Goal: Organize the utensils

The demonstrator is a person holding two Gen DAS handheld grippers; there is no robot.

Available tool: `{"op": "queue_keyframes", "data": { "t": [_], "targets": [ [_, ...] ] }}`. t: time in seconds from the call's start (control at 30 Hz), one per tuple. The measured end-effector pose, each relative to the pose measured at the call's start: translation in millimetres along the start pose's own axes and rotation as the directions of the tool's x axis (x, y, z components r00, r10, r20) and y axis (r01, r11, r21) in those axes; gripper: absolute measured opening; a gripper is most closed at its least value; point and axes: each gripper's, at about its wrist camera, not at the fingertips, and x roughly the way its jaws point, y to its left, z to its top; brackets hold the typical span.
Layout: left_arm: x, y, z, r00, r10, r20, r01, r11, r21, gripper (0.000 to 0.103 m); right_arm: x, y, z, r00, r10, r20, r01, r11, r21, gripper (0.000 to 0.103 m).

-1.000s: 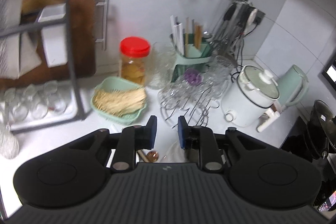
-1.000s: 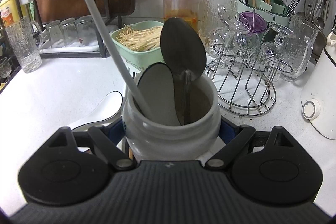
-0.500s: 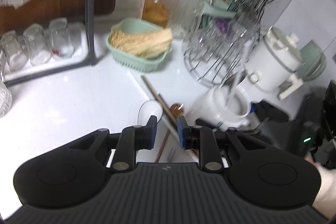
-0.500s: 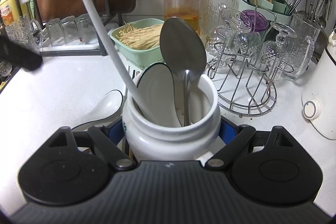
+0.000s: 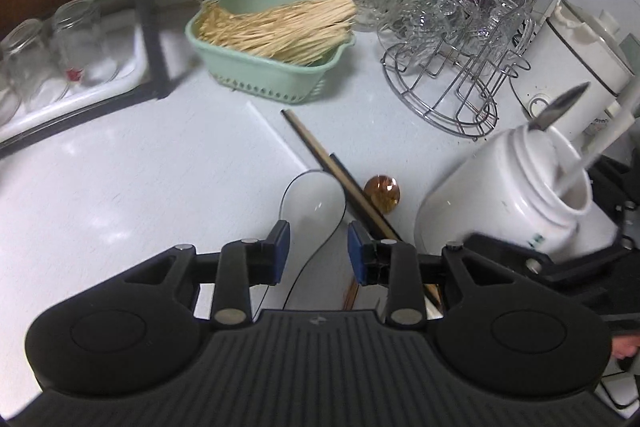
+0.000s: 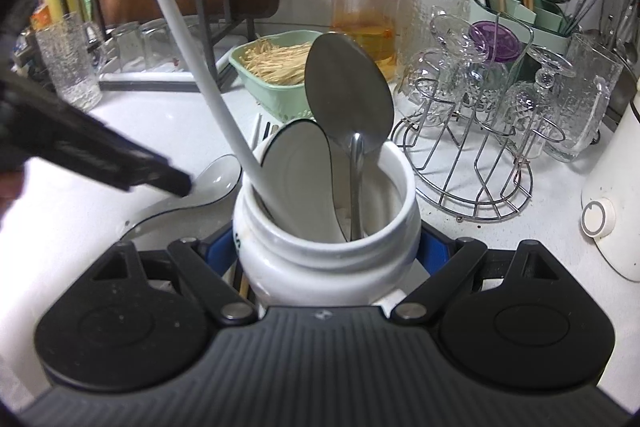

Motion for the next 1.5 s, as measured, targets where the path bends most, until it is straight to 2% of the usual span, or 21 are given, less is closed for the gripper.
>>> {"op": "queue_keyframes", "data": {
  "t": [0.13,0.23,0.33,0.43,0.6,0.73,0.93,1.5],
  "targets": [
    [17,-13,1,1.0,0.001,0.0,-0.001,0.999,0.037,0.049,-2,-4,-2,0.999,0.033,0.006,-0.033,0.999,-0.033,0.091],
    [28,-23,0,0.999,0.05,-0.005,-0.05,0.995,0.088,0.049,-3,-7,-3,0.999,0.048,0.008,-0.048,0.998,-0.042,0.091],
    [31,-25,2,0.995,0.097,0.017,-0.098,0.99,0.096,0.049,-3,-7,-5,0.998,0.053,0.014,-0.053,0.997,-0.049,0.091],
    [30,-21,9,0.994,0.103,0.035,-0.106,0.992,0.073,0.049,-4,-9,-5,0.998,0.067,0.013,-0.067,0.996,-0.058,0.091],
    [35,-18,18,0.993,0.11,0.039,-0.114,0.988,0.101,0.049,-3,-11,-6,0.996,0.084,0.024,-0.083,0.994,-0.07,0.091],
    [39,-17,20,0.994,0.107,0.005,-0.107,0.989,0.103,0.049,-3,-11,-5,0.995,0.097,0.021,-0.095,0.992,-0.08,0.091],
    [42,-17,19,0.995,0.104,0.002,-0.104,0.988,0.114,0.049,-1,-14,-6,0.993,0.111,0.023,-0.109,0.991,-0.076,0.091],
    [47,0,26,0.998,0.03,-0.05,-0.029,0.999,0.023,0.049,2,-15,1,0.992,0.125,-0.029,-0.127,0.988,-0.087,0.091]
  ]
}}
